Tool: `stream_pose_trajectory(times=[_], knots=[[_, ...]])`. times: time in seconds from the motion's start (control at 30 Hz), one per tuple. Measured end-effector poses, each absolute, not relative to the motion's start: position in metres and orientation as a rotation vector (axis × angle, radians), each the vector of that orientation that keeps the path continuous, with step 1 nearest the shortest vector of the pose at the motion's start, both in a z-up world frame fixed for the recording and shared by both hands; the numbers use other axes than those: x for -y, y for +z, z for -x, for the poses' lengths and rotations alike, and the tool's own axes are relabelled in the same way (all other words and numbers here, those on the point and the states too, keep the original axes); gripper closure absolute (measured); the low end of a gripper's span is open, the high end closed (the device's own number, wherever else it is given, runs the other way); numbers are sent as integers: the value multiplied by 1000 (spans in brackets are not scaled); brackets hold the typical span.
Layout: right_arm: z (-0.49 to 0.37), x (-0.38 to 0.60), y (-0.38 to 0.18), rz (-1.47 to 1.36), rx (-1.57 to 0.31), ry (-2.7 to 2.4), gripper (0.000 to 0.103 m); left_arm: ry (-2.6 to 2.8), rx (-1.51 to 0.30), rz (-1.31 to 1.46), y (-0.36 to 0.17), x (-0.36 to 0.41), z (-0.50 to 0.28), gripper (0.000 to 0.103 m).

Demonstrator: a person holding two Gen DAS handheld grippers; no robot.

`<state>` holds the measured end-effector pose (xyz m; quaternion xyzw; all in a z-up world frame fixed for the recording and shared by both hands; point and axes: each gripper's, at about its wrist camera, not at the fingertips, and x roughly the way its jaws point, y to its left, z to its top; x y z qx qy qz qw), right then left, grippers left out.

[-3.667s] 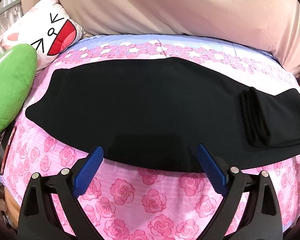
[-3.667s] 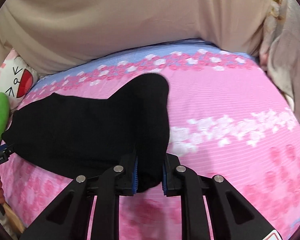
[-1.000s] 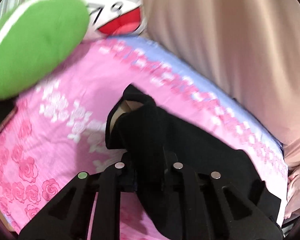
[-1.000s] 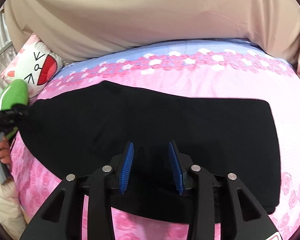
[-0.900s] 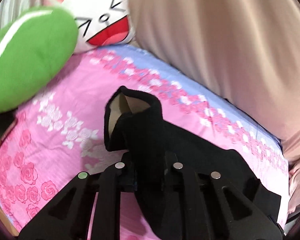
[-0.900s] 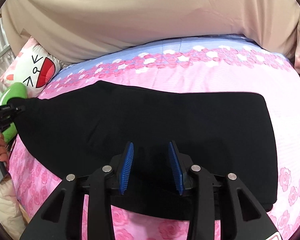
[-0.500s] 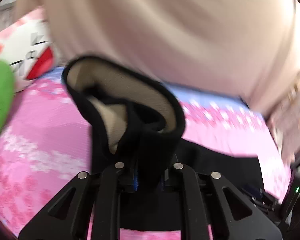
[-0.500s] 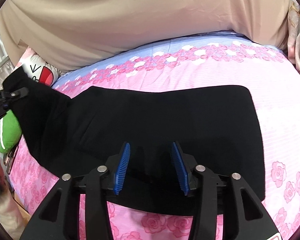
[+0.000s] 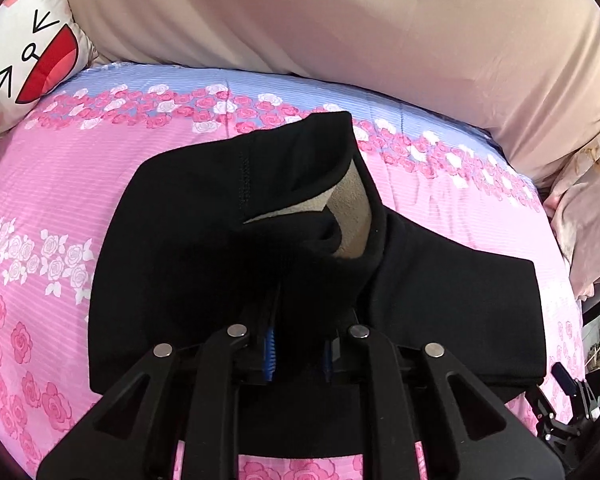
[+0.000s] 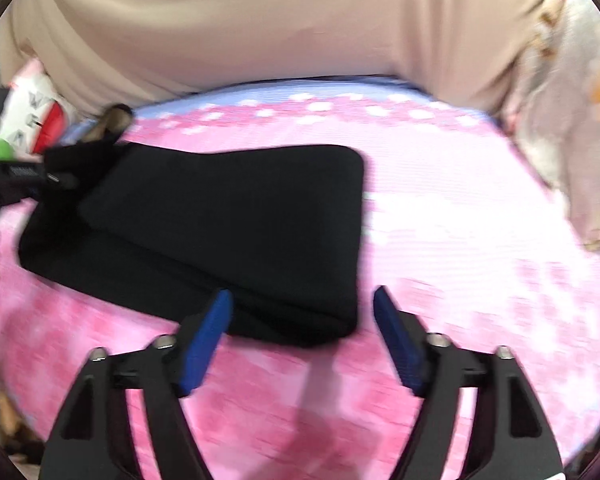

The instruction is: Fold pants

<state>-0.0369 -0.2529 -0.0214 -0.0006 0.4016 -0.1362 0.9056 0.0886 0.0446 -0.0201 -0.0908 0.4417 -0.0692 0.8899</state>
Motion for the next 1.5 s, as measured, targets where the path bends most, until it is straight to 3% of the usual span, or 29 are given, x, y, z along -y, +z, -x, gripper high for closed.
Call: stream_pose_trajectory(times=[0.13,0.2,0.27,0.4,0.53,0.7,0.77,0.8,0.93,1.1,1.13,1.17,1.2,1.4,1.5], knots=[[34,267,-35,-35,-856,-286,31,-143,-913,194,-16,-47,-83,88],[23,270,-44,-62,-881,-244,54,-138,-914,200,-14,-48,-82,88],[17,272,-40,-79,-876,-232,92,-136,-911,203,-12,-49,-80,88],[29,292,-9,-161,-820,-218,94,-132,-893,187,-5,-50,-75,87],[19,294,-43,-134,-921,-233,90,-139,-912,192,-11,-49,-78,87],[33,267,26,-153,-754,-192,70,-148,-897,207,-5,-56,-74,87],[16,237,32,-123,-735,-57,48,-157,-888,226,-1,-60,-73,87],[5,224,28,-118,-744,2,47,-160,-884,231,1,-62,-72,87],[-63,146,-25,-29,-895,190,47,-163,-867,245,10,-72,-68,87],[-106,106,-51,59,-926,195,47,-181,-847,251,20,-84,-64,87],[-114,104,-55,67,-928,180,55,-185,-843,255,21,-85,-63,87],[-120,104,-55,64,-921,175,79,-189,-839,258,23,-87,-63,87],[-125,108,-55,50,-924,175,87,-194,-832,262,25,-90,-62,87],[-130,80,-48,-55,-948,321,89,-212,-788,263,43,-94,-52,87],[-127,67,-59,20,-941,342,81,-220,-782,253,46,-87,-50,87]])
